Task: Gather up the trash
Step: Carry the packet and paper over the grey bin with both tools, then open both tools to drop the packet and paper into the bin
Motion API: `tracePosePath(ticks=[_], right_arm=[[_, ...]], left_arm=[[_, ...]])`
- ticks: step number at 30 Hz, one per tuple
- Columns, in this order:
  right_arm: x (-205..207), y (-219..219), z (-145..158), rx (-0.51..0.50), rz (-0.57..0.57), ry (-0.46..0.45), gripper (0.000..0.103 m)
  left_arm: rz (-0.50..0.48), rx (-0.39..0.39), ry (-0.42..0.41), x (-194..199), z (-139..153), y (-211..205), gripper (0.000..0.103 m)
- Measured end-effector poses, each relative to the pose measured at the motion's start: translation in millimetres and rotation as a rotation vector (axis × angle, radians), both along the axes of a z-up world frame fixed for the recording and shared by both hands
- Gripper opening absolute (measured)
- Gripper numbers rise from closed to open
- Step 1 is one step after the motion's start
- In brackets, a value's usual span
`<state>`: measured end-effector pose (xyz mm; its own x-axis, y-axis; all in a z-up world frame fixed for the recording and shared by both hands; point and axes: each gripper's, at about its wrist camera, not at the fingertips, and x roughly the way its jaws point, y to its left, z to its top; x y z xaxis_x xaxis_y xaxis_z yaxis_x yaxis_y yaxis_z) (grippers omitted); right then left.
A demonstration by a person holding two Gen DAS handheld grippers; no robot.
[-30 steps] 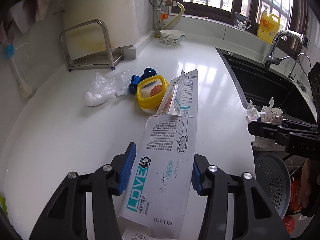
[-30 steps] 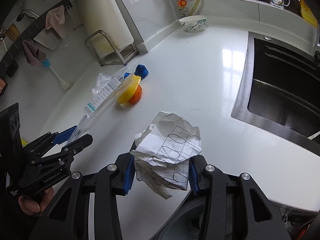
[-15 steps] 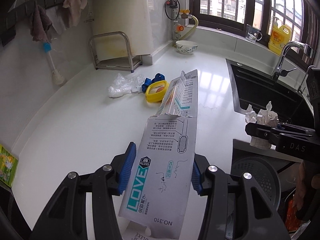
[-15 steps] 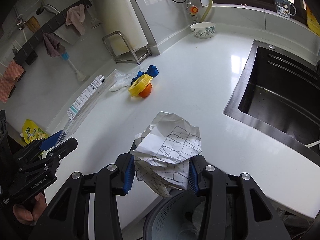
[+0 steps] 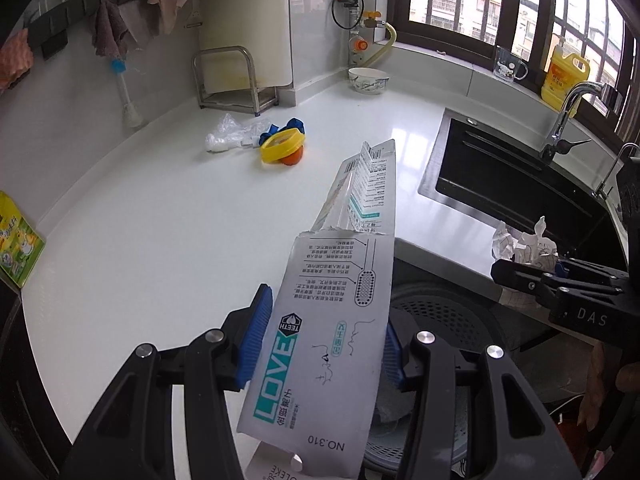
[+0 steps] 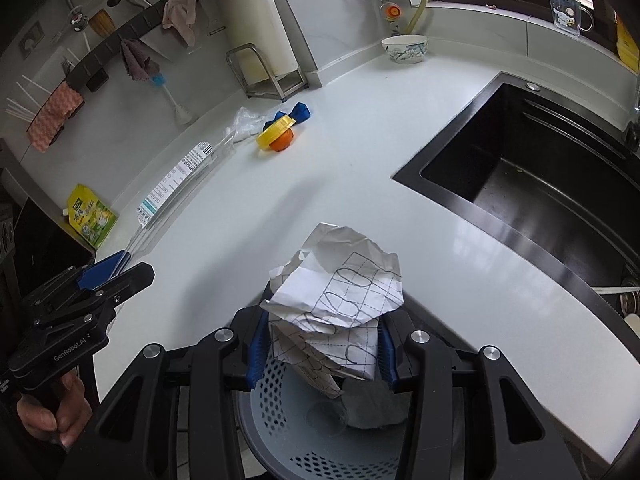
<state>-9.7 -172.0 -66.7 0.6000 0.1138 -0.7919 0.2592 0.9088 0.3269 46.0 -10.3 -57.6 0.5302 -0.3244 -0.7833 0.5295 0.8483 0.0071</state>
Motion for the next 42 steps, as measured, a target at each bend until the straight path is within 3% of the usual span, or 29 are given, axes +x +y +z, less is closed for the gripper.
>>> tracePosePath(ticks=[9, 19, 27, 38, 42], right_arm=[[-50, -18, -25, 0.030, 0.068, 0.050, 0.042], [-63, -24, -45, 0.036, 0.140, 0.086, 0.042], [-55, -18, -75, 0.031, 0.192, 0.149, 0.042], [-31, -8, -118, 0.064, 0.229, 0.236, 0.042], [-28, -6, -115, 0.061, 0.229, 0.218, 0.047]], left_arm=[[0.057, 0.008, 0.070, -59, -19, -30, 0.048], [0.093, 0.028, 0.123, -97, -47, -48, 0.048], [0.137, 0.070, 0.217, -102, -94, -48, 0.048], [0.179, 0.118, 0.288, -92, -131, -47, 0.050], [0.196, 0.118, 0.277, -88, -130, -47, 0.058]])
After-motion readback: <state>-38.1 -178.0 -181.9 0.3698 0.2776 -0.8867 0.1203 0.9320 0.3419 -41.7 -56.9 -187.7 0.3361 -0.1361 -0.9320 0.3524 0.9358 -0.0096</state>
